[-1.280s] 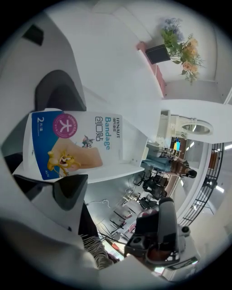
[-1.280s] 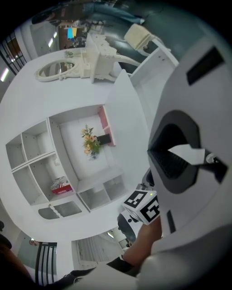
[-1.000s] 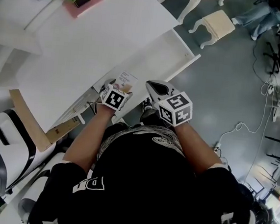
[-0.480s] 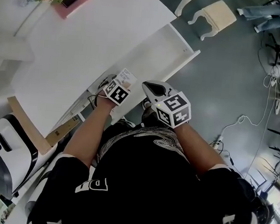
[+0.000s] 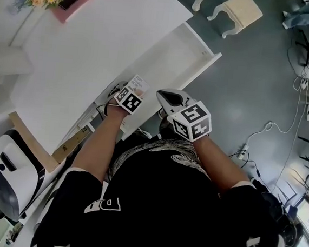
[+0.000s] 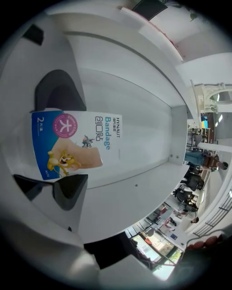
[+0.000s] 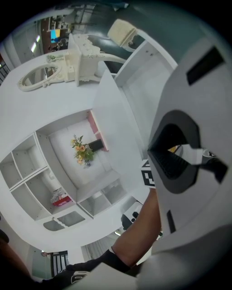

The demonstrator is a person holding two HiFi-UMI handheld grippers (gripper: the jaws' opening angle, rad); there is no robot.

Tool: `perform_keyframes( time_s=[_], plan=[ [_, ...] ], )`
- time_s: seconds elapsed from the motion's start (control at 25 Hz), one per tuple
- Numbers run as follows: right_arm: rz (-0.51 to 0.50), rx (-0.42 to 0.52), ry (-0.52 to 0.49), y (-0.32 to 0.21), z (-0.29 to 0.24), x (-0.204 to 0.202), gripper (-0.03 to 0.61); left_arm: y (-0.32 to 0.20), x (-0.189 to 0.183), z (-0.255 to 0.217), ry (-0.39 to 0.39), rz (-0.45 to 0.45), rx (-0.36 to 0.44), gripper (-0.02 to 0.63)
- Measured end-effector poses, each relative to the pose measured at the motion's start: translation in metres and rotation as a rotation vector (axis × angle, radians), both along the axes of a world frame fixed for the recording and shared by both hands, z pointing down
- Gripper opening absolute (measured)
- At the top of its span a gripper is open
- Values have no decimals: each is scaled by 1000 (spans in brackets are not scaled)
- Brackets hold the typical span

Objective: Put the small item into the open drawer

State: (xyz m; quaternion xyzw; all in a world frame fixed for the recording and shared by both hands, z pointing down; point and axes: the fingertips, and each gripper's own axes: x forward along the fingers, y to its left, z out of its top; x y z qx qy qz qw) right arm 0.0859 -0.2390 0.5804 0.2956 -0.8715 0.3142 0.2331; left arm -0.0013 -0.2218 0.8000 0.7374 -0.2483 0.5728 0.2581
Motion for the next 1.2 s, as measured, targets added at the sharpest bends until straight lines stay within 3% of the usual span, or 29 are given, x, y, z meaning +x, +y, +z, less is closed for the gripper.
perform_keyframes(
  time_s=[0.76, 1.2],
  plan=[
    [4, -17, 7, -13, 8, 25, 9, -12, 4, 21, -54, -7, -5, 426],
    [-18, -9, 6, -13, 4, 20, 9, -13, 6, 14, -33, -5, 1, 428]
  ],
)
